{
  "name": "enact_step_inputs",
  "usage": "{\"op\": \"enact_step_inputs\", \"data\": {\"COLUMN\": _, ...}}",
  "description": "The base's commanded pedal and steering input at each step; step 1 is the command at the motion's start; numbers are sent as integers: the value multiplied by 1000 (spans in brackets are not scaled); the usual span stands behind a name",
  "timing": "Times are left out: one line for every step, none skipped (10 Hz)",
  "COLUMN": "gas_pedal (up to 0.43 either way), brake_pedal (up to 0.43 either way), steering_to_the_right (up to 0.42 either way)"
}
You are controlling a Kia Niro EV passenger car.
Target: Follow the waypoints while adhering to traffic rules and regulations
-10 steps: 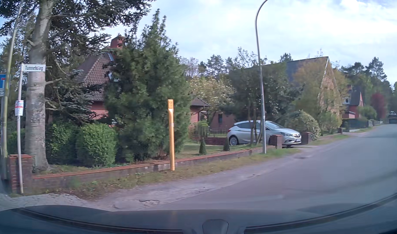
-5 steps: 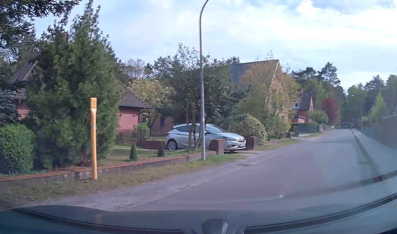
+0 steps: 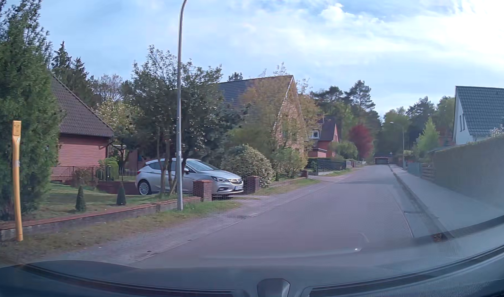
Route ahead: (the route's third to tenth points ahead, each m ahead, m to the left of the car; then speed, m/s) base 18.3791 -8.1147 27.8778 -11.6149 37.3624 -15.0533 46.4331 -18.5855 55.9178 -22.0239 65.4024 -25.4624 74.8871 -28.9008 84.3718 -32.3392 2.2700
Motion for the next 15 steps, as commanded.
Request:
{"op": "enact_step_inputs", "data": {"gas_pedal": 98, "brake_pedal": 0, "steering_to_the_right": 566}}
{"op": "enact_step_inputs", "data": {"gas_pedal": 98, "brake_pedal": 0, "steering_to_the_right": 531}}
{"op": "enact_step_inputs", "data": {"gas_pedal": 98, "brake_pedal": 0, "steering_to_the_right": 491}}
{"op": "enact_step_inputs", "data": {"gas_pedal": 98, "brake_pedal": 0, "steering_to_the_right": 453}}
{"op": "enact_step_inputs", "data": {"gas_pedal": 98, "brake_pedal": 0, "steering_to_the_right": 425}}
{"op": "enact_step_inputs", "data": {"gas_pedal": 98, "brake_pedal": 0, "steering_to_the_right": 387}}
{"op": "enact_step_inputs", "data": {"gas_pedal": 98, "brake_pedal": 0, "steering_to_the_right": 355}}
{"op": "enact_step_inputs", "data": {"gas_pedal": 98, "brake_pedal": 0, "steering_to_the_right": 331}}
{"op": "enact_step_inputs", "data": {"gas_pedal": 98, "brake_pedal": 0, "steering_to_the_right": 300}}
{"op": "enact_step_inputs", "data": {"gas_pedal": 98, "brake_pedal": 0, "steering_to_the_right": 269}}
{"op": "enact_step_inputs", "data": {"gas_pedal": 98, "brake_pedal": 0, "steering_to_the_right": 233}}
{"op": "enact_step_inputs", "data": {"gas_pedal": 98, "brake_pedal": 0, "steering_to_the_right": 203}}
{"op": "enact_step_inputs", "data": {"gas_pedal": 98, "brake_pedal": 0, "steering_to_the_right": 169}}
{"op": "enact_step_inputs", "data": {"gas_pedal": 98, "brake_pedal": 0, "steering_to_the_right": 145}}
{"op": "enact_step_inputs", "data": {"gas_pedal": 98, "brake_pedal": 0, "steering_to_the_right": 122}}
